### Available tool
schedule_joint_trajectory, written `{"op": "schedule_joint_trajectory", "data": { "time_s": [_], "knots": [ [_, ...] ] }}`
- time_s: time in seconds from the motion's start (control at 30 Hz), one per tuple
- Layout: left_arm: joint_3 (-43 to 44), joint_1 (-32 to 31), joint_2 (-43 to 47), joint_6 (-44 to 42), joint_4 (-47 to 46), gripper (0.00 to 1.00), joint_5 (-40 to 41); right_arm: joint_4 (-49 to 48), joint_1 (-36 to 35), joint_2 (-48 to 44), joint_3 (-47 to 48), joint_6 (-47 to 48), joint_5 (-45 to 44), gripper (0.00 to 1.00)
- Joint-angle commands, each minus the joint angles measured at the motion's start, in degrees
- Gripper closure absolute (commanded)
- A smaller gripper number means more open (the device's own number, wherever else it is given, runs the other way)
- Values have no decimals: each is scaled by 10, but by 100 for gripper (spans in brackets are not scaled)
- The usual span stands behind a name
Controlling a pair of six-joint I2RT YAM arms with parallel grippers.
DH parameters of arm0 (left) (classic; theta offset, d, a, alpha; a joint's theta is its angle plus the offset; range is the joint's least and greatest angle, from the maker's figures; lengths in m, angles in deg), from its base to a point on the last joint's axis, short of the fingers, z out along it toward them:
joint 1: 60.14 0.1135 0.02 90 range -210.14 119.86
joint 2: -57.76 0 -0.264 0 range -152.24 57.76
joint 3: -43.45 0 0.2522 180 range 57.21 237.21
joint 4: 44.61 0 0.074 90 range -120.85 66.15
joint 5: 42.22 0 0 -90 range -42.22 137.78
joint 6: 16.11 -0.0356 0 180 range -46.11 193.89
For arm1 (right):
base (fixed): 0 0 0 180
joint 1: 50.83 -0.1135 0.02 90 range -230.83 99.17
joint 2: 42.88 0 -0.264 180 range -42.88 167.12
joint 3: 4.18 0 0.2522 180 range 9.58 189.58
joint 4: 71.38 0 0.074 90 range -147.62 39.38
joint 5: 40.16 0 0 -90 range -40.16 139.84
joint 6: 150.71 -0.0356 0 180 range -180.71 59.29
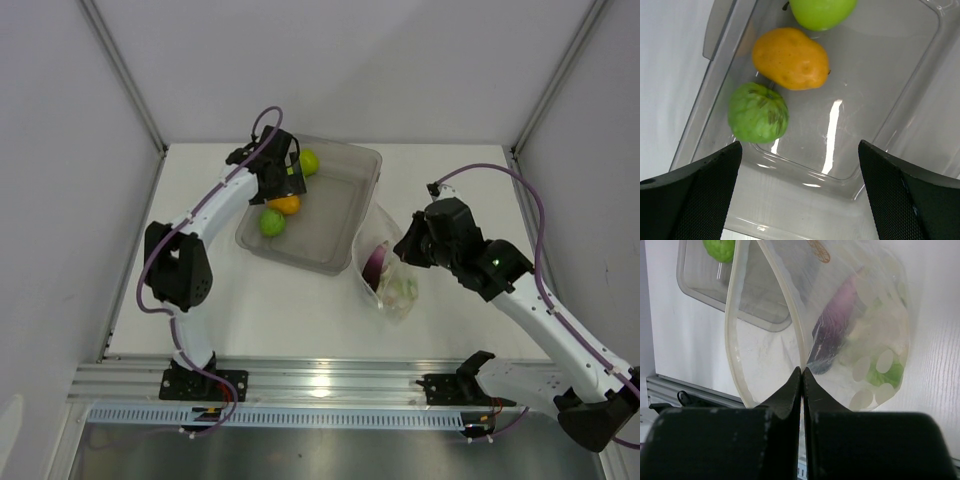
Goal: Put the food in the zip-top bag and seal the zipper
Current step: Pick up the fake vegetable from the bin.
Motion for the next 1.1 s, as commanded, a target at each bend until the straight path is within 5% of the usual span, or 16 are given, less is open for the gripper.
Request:
{"op": "schedule_joint_trajectory", "data": {
  "time_s": [0.0,0.63,1.07],
  "knots": [
    [7,14,-6,8,10,1,18,-22,3,-10,-3,-1,4,100],
    [33,41,-124,26,58,1,21,-29,7,-15,-13,-1,10,100],
    [51,42,-152,55,93,12,21,-29,9,-21,-14,-2,10,100]
  ]
}}
